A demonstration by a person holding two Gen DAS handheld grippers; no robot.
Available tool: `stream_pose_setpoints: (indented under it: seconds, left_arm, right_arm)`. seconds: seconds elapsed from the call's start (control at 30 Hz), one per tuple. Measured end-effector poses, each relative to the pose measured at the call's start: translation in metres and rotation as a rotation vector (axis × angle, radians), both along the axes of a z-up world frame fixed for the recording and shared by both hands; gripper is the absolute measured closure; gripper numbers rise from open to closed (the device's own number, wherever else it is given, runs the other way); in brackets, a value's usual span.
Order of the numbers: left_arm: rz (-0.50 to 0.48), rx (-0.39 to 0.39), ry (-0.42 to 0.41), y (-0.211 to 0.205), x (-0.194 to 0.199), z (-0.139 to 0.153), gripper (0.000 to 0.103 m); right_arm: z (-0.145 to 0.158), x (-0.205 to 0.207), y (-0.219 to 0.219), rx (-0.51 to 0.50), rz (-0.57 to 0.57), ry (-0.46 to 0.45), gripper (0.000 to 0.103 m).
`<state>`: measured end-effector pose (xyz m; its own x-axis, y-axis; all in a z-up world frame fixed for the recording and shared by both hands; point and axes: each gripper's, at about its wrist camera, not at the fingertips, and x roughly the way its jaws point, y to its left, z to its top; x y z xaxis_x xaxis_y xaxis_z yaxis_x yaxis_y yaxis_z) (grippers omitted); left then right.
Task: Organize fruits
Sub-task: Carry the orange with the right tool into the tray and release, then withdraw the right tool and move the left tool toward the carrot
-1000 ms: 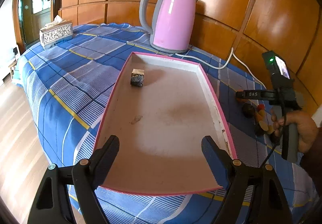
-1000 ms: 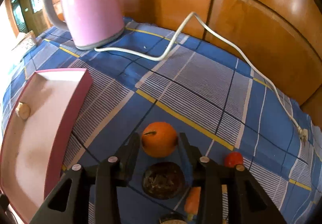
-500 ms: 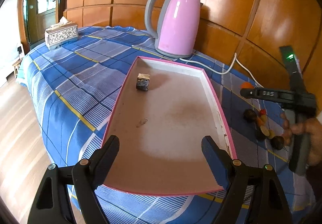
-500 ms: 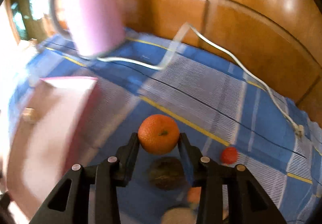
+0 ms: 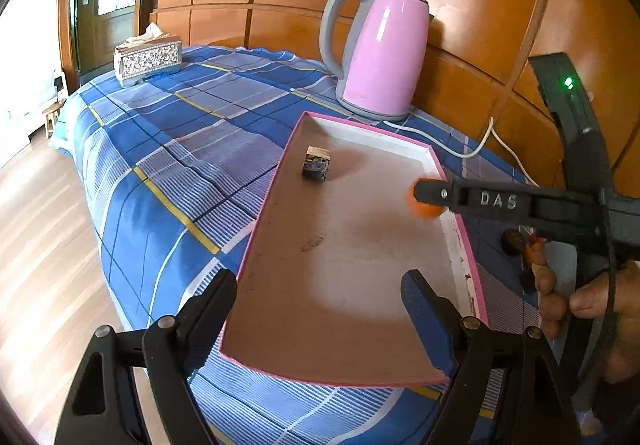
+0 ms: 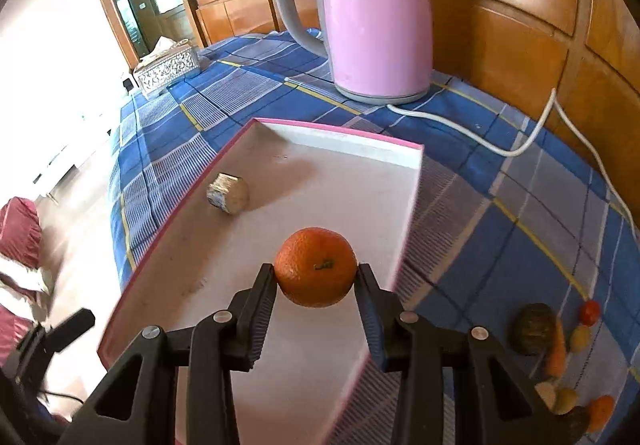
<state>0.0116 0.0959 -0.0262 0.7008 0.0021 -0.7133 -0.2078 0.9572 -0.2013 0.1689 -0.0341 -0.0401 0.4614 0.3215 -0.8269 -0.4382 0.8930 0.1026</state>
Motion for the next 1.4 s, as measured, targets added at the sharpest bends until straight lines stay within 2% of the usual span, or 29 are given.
stream_pose_setpoints:
  seconds: [0.07, 0.17, 0.47, 0.97, 1.23, 1.4]
  left_arm:
    - [-0.001, 0.001, 0.000, 0.000, 0.000, 0.000, 0.018]
    - [-0.004, 0.002, -0.005, -0.002, -0.001, 0.001, 0.018]
    - [-0.017, 0.008, -0.010, -0.008, -0.003, 0.003, 0.017]
    - [-0.020, 0.006, -0.014, -0.012, -0.005, 0.005, 0.017]
    - [-0.051, -0.004, -0.020, -0.018, -0.006, 0.006, 0.016]
    - [-0.077, -0.001, -0.034, -0.022, -0.008, 0.008, 0.016]
  right_arm:
    - [0.002, 0.001, 0.004, 0.009, -0.008, -0.003, 0.052]
    - [0.009, -0.005, 0.004, 0.024, -0.010, -0.020, 0.048]
    - [0.017, -0.030, -0.024, 0.024, -0.071, -0.063, 0.047]
    - [0.022, -0.078, -0.062, -0.059, -0.194, -0.179, 0.046]
    - [0.020, -0.103, -0.101, -0.070, -0.317, -0.204, 0.045]
    - [0.013, -0.119, -0.140, -0.075, -0.436, -0.207, 0.045]
